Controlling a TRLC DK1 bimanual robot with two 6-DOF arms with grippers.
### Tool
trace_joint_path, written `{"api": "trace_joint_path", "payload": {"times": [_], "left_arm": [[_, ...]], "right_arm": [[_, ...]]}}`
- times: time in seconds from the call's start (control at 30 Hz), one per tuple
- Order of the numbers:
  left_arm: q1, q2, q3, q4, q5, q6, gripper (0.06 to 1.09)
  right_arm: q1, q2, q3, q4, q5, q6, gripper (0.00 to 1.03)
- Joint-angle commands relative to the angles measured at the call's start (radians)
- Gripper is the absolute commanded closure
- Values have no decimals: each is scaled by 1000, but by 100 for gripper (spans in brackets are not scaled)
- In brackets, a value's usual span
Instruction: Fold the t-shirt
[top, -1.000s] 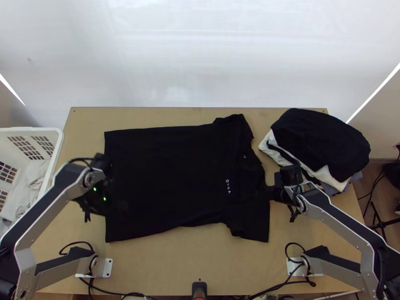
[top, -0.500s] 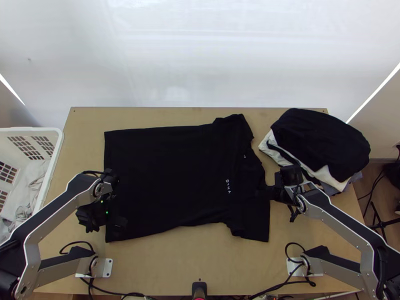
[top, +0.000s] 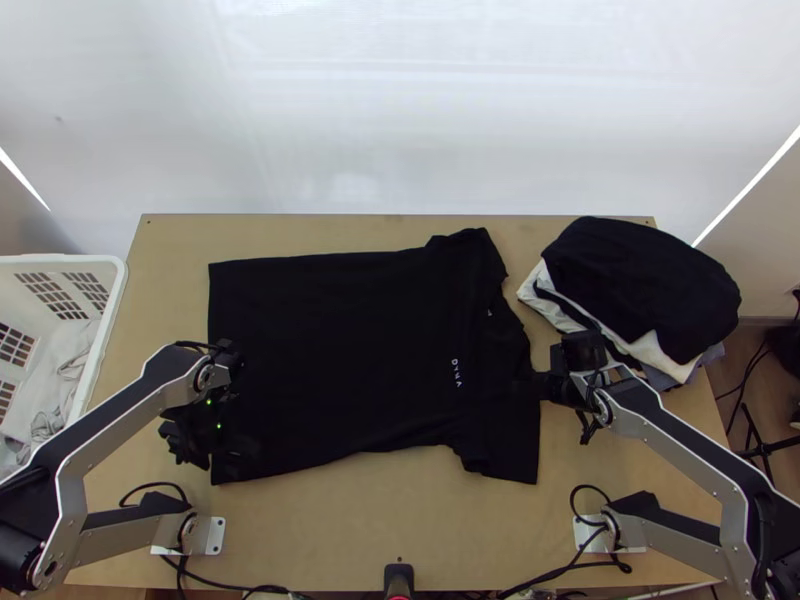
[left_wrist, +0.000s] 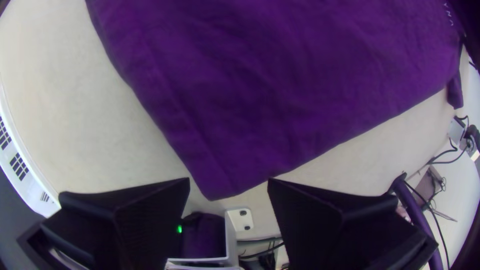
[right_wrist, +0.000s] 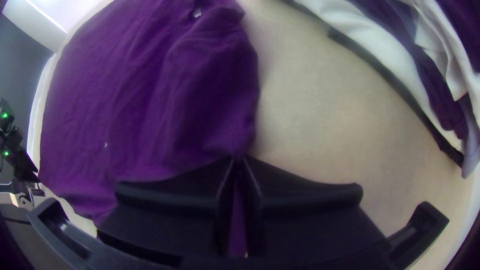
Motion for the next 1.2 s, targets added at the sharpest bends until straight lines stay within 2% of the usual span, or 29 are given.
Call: {"api": "trace_joint_path", "payload": {"times": [0.0, 0.2, 0.37, 0.43, 0.67, 0.8, 0.83, 0.93, 1.17], "left_arm": [[-26, -19, -19, 6, 78, 9, 34], [-59, -10, -21, -3, 64, 12, 34], [-58, 15, -15, -2, -60, 17, 34], [-43, 12, -5, -8, -83, 26, 34], [-56, 55, -24, 20, -91, 24, 34], [-73, 61, -27, 46, -63, 24, 36], [-81, 66, -27, 54, -59, 23, 47], [-96, 75, -28, 113, -56, 1, 105], [-107, 70, -19, 132, -33, 0, 105]], "right_arm": [[-4, 0, 0, 0, 2, -2, 100], [-10, -3, 0, 0, 2, -5, 100], [-12, -5, -2, 0, 2, -5, 100], [-12, -5, -2, 0, 2, -5, 100], [-14, -5, -2, 0, 2, -5, 100], [-14, -8, -4, 0, 2, -5, 100], [-15, -8, -4, 0, 2, -5, 100], [-17, -9, -4, 0, 2, -4, 100], [-70, -118, -7, -10, -1, -2, 100]]}}
